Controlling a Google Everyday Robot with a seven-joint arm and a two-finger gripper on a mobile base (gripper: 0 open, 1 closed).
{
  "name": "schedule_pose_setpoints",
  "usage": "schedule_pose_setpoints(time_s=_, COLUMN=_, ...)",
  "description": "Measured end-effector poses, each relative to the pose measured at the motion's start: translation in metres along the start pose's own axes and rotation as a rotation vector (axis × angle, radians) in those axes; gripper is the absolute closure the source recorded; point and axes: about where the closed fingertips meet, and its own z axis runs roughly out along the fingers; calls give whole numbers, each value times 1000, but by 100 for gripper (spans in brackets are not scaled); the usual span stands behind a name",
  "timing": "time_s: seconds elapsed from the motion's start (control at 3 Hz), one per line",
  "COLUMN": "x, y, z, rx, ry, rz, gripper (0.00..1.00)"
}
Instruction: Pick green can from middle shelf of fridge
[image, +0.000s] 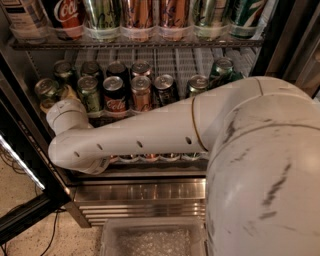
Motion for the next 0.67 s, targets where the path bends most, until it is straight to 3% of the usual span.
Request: schedule_pose_setpoints(time_s=0.67, x=-9, y=-8, z=-6, rx=-7, ry=-27, rz=5, gripper=100)
